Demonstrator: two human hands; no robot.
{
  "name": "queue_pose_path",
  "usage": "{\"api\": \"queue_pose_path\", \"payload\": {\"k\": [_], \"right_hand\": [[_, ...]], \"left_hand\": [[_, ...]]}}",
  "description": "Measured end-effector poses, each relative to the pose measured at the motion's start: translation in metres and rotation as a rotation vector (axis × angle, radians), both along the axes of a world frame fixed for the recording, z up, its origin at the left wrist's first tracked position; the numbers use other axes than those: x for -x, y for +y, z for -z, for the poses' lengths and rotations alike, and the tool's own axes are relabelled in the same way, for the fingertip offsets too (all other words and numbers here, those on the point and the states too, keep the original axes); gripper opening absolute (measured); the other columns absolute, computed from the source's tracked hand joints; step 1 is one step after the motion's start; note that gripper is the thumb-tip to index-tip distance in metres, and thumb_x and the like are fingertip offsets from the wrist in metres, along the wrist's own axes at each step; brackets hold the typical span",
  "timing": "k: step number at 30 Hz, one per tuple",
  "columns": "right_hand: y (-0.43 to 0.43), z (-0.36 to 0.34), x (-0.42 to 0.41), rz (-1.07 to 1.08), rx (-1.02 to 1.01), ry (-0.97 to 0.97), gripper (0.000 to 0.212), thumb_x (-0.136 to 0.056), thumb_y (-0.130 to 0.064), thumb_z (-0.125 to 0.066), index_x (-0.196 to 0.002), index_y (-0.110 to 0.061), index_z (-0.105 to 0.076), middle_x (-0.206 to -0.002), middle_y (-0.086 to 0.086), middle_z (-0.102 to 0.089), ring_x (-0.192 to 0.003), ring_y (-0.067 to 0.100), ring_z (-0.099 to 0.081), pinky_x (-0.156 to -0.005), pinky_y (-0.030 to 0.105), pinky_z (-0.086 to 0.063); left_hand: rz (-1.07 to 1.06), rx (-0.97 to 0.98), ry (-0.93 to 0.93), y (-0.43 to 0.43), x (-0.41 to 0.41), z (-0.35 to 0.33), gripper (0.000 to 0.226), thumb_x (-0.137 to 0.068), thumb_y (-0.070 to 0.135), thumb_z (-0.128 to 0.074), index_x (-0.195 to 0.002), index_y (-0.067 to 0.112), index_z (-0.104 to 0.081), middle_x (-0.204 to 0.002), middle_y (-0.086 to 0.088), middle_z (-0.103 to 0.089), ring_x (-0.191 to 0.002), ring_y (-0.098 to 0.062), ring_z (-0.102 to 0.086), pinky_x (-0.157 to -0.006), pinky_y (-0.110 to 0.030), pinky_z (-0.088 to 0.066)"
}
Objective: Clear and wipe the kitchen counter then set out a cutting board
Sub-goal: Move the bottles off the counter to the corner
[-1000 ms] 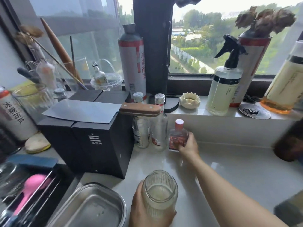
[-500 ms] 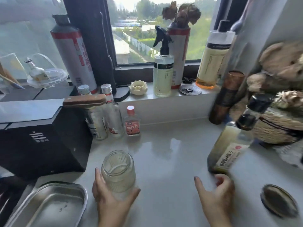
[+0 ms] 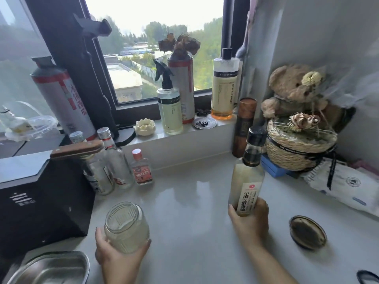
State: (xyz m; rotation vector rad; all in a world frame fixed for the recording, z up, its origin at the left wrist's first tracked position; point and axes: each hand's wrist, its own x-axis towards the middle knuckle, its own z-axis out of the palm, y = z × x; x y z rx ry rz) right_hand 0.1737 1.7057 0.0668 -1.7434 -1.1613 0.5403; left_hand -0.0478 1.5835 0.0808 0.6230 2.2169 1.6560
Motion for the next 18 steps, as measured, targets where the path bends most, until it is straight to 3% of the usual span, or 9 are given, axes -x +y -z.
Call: {"api": "queue_pose_path", "payload": {"k": [2,5,7,9,14,18], "right_hand": [[-0.012,0.0,-0.003,-0.03,0.019,-0.016,0.049,-0.055,-0.023,-0.083,-0.093,-0.004,-0.059,-0.093,0.015,-0.062,-0.089,0.033,-0.062,-0.07,0.035,-0.049],[-0.041,-0.002,-0.01,-0.062,0.06,-0.024,0.049,-0.055,-0.026,-0.082,-0.094,-0.006,-0.06,-0.094,0.013,-0.063,-0.09,0.031,-0.062,-0.071,0.034,-0.051],[-0.065,-0.006,-0.015,-0.073,0.074,-0.028,0.047,-0.055,-0.026,-0.082,-0.092,-0.008,-0.061,-0.093,0.011,-0.063,-0.089,0.03,-0.062,-0.07,0.035,-0.051],[-0.095,-0.012,-0.018,-0.083,0.077,-0.002,0.047,-0.055,-0.026,-0.082,-0.094,-0.012,-0.06,-0.094,0.008,-0.063,-0.089,0.028,-0.063,-0.071,0.035,-0.052],[-0.174,-0.02,-0.042,-0.015,0.07,0.027,0.047,-0.053,-0.031,-0.081,-0.09,-0.028,-0.053,-0.097,-0.001,-0.062,-0.088,0.019,-0.065,-0.079,0.04,-0.055],[-0.219,-0.029,-0.089,0.128,0.09,0.029,0.052,-0.041,-0.049,-0.073,-0.081,-0.043,-0.041,-0.088,-0.012,-0.06,-0.078,-0.002,-0.064,-0.075,0.026,-0.056]], "left_hand": [[-0.058,0.024,0.046,-0.005,-0.017,-0.004,0.112,-0.044,-0.003,-0.087,-0.136,0.018,-0.027,-0.139,-0.024,-0.032,-0.127,-0.034,-0.035,-0.108,-0.046,-0.032],[-0.055,0.072,0.176,-0.025,-0.05,0.0,0.084,-0.05,0.01,-0.084,-0.124,0.01,-0.043,-0.123,-0.029,-0.043,-0.111,-0.04,-0.044,-0.095,-0.045,-0.039],[0.114,0.041,0.149,-0.038,-0.067,0.004,0.062,-0.058,0.012,-0.076,-0.115,0.007,-0.052,-0.11,-0.025,-0.052,-0.102,-0.036,-0.05,-0.088,-0.03,-0.04],[0.365,0.025,0.094,-0.048,-0.079,0.007,0.045,-0.066,0.001,-0.073,-0.107,0.013,-0.057,-0.104,-0.016,-0.056,-0.094,-0.028,-0.053,-0.079,-0.012,-0.036],[0.811,-0.013,0.03,-0.055,-0.118,-0.005,0.039,-0.072,0.003,-0.07,-0.099,0.026,-0.054,-0.098,-0.005,-0.058,-0.088,-0.016,-0.054,-0.079,-0.031,-0.037],[0.995,-0.052,-0.043,-0.067,-0.17,-0.016,0.052,-0.066,-0.005,-0.072,-0.083,0.039,-0.052,-0.091,-0.011,-0.064,-0.075,-0.015,-0.058,-0.071,-0.034,-0.04]]}}
